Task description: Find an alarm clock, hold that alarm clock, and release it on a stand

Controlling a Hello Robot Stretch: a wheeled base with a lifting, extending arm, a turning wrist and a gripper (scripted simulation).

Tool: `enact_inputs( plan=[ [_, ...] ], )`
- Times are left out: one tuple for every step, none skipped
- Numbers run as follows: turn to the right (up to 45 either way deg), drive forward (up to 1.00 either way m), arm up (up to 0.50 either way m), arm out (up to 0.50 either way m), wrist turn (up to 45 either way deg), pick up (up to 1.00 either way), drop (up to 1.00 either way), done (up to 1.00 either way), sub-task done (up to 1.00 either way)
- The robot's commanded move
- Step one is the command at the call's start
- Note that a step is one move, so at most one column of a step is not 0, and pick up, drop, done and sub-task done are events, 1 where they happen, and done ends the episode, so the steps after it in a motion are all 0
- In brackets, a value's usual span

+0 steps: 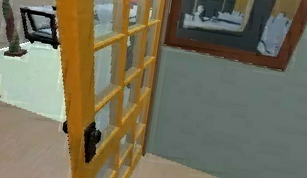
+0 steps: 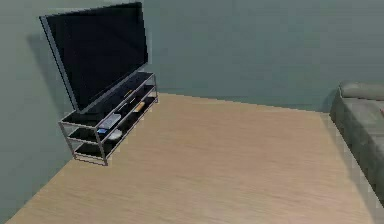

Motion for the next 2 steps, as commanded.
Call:
enact_inputs(
  plan=[
    [0.0,0.3,0.0,0.0,0.0,0.0,0.0,0.0,0.0],
    [-45.0,0.0,0.0,0.0,0.0,0.0,0.0,0.0,0.0]
  ],
)
